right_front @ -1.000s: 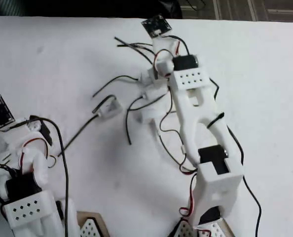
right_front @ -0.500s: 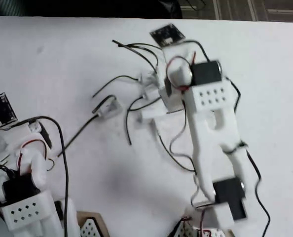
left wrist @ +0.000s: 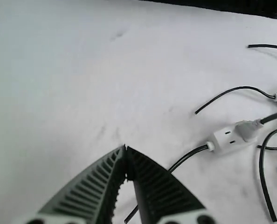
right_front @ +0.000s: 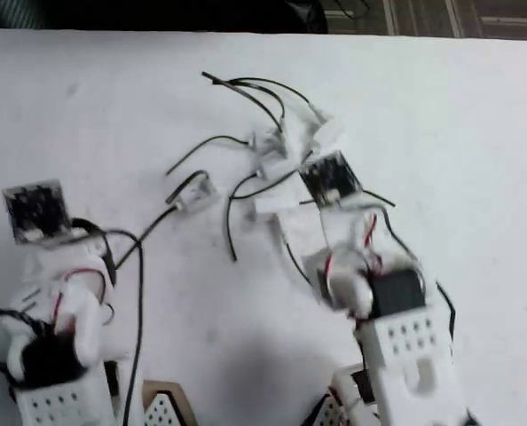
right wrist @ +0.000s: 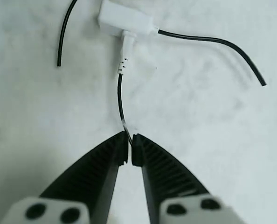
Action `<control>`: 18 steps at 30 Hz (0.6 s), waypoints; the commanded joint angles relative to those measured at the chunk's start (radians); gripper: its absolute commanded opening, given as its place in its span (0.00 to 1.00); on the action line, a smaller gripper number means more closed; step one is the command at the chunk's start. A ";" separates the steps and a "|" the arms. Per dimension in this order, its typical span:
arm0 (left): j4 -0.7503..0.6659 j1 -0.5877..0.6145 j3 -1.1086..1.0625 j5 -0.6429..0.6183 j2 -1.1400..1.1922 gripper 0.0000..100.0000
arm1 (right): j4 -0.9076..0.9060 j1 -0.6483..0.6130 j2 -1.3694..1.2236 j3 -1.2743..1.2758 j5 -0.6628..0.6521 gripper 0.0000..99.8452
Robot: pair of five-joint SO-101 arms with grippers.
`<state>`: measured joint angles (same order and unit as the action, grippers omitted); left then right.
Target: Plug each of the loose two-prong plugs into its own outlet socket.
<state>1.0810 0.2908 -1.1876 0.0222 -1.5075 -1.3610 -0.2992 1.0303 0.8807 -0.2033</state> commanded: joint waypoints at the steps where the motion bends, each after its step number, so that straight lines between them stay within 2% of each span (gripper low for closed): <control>1: 0.037 -0.064 -0.063 0.035 -0.182 0.02 | 0.038 -0.002 0.183 0.109 0.038 0.02; 6: 0.150 -0.134 -0.127 0.120 -0.312 0.02 | 0.038 -0.001 0.366 0.256 0.066 0.02; 15: 0.158 -0.139 -0.284 0.275 -0.300 0.02 | 0.114 0.058 0.740 0.601 0.100 0.02; 18: 0.143 -0.136 -0.319 0.318 -0.300 0.02 | 0.119 0.058 0.773 0.660 0.101 0.02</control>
<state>1.2390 0.1619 -1.4975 0.3046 -1.8006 -1.2612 -0.2501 1.7745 1.5144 -0.1097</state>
